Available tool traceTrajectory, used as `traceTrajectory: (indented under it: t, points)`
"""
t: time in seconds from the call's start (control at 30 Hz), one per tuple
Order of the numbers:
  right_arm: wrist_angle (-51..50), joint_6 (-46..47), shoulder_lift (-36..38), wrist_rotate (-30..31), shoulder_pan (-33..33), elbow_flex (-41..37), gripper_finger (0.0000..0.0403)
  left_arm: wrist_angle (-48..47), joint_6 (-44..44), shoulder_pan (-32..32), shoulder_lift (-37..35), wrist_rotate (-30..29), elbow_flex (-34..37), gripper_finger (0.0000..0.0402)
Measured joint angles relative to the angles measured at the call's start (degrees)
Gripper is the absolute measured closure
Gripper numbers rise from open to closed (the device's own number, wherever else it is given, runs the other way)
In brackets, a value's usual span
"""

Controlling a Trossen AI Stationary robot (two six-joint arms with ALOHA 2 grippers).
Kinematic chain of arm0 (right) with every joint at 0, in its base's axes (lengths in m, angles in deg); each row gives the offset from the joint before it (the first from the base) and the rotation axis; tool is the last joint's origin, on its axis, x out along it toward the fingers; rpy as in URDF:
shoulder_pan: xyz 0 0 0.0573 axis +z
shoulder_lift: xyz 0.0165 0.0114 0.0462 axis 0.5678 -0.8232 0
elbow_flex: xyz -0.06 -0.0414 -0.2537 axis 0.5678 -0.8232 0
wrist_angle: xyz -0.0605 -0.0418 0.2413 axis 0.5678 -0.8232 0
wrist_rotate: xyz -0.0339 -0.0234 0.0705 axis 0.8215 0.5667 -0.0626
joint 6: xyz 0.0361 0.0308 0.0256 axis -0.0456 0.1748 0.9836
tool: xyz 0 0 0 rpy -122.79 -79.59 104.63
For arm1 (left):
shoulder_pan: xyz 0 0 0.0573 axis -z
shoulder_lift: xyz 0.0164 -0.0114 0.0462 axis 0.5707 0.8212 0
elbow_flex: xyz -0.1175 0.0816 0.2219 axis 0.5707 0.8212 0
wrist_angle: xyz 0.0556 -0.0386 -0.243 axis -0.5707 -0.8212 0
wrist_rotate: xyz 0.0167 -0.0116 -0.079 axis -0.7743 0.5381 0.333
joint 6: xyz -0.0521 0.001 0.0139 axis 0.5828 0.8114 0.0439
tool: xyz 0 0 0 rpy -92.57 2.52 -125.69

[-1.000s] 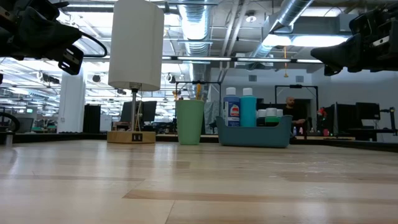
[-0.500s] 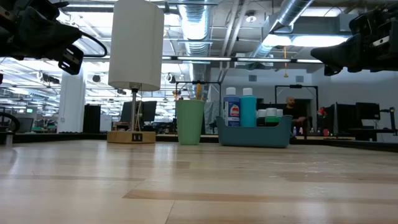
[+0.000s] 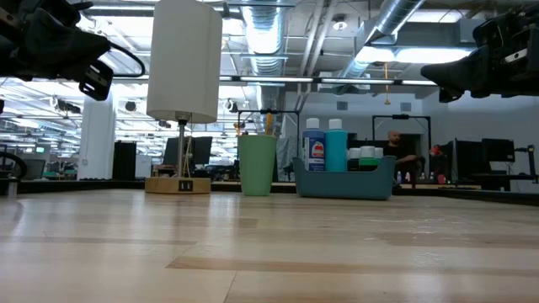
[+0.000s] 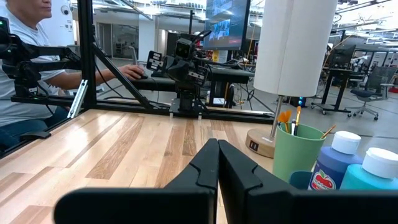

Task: Pick & Place Paint Supplies
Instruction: Return to Home Position

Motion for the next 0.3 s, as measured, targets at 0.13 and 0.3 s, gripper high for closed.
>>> traceTrajectory:
  t: [0.13,0.3]
  points:
    - [0.00,0.00,0.00,-0.02,0.00,0.00,0.0401,0.34,0.00,0.01,0.00,0.00,0.00,0.0394]
    - [0.00,0.00,-0.02,0.00,0.00,0.00,0.0401,0.67,-0.01,0.00,0.00,0.02,0.00,0.0394]
